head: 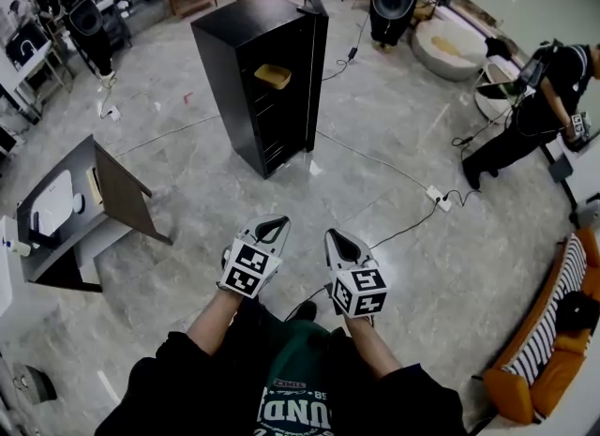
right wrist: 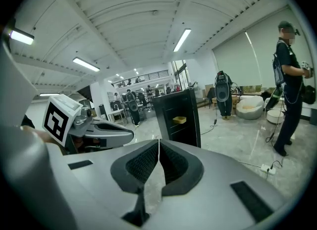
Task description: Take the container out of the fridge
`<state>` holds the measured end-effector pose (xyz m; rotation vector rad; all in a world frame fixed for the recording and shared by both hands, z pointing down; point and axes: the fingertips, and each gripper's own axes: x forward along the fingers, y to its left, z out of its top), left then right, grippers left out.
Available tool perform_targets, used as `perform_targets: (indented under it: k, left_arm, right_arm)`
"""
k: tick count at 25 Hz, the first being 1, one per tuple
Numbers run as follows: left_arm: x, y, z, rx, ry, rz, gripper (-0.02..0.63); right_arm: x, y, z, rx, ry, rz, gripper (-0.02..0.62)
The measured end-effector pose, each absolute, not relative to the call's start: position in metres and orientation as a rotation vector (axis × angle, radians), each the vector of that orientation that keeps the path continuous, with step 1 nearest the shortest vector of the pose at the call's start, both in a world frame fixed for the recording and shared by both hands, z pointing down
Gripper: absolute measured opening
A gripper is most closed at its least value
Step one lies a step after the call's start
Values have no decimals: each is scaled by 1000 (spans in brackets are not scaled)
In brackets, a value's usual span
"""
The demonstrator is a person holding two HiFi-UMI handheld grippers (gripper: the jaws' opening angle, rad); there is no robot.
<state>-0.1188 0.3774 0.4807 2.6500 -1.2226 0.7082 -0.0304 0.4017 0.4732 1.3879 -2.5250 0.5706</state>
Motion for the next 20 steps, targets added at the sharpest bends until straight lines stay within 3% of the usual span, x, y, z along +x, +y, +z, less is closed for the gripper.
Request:
perform_targets:
  k: [20]
  left_arm:
    - [-103,353,478,2645,-1204,729,14]
  right_arm:
    - [-19,382,477,1400,-2526,610,35]
